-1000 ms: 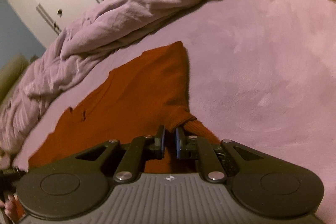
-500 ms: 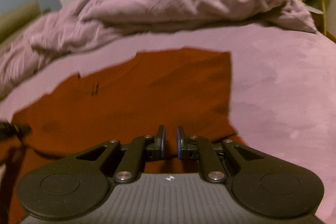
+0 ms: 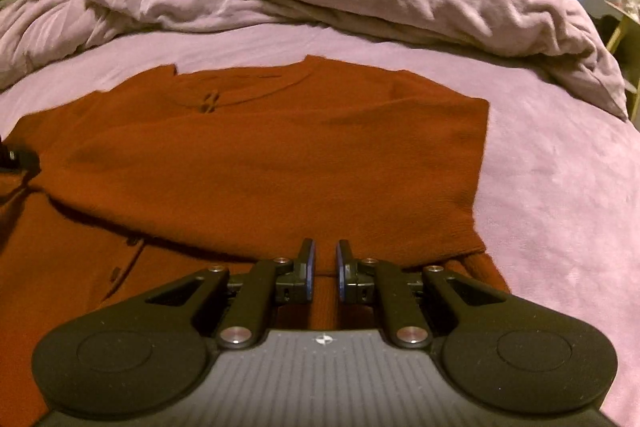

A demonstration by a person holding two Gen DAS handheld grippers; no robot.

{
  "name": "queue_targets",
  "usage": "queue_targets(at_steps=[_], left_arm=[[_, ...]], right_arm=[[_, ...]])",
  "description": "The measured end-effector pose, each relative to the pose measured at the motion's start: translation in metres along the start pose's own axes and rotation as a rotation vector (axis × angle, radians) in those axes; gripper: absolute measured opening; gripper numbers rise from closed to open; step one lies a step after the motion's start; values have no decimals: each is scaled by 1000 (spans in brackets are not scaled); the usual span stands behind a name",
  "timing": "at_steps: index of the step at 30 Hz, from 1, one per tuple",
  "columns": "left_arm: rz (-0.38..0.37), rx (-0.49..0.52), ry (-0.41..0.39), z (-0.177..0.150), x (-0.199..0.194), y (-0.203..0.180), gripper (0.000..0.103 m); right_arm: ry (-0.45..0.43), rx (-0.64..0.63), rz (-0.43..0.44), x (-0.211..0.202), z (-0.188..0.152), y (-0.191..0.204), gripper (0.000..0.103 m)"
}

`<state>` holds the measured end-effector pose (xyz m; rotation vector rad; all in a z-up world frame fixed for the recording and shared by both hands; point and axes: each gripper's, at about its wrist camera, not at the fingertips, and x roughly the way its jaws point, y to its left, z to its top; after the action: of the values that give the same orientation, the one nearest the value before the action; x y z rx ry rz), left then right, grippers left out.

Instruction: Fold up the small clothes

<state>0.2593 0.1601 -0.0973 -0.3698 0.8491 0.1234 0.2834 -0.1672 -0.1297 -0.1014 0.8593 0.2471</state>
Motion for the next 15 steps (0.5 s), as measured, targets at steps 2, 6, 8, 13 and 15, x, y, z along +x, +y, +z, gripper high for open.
queue_targets(at_steps=[2,6,8,13,15], left_arm=[[0,30,2,-4,2,-12,41],[31,68,52,-9,19,-28,52],[67,90,43,-10,23,-30,56],[67,-36,74,-9,15,-1,69],[66,-62,73,-13,2,13,69]], right_arm=[[7,-19,-16,3,-2,7,10],[27,-45,-34,7,-3,16,10],[48,-69,-20,7,-1,14,10],[106,-22,47,-2,0,-3,11],[104,-35,38,-15,-6,-1,11]])
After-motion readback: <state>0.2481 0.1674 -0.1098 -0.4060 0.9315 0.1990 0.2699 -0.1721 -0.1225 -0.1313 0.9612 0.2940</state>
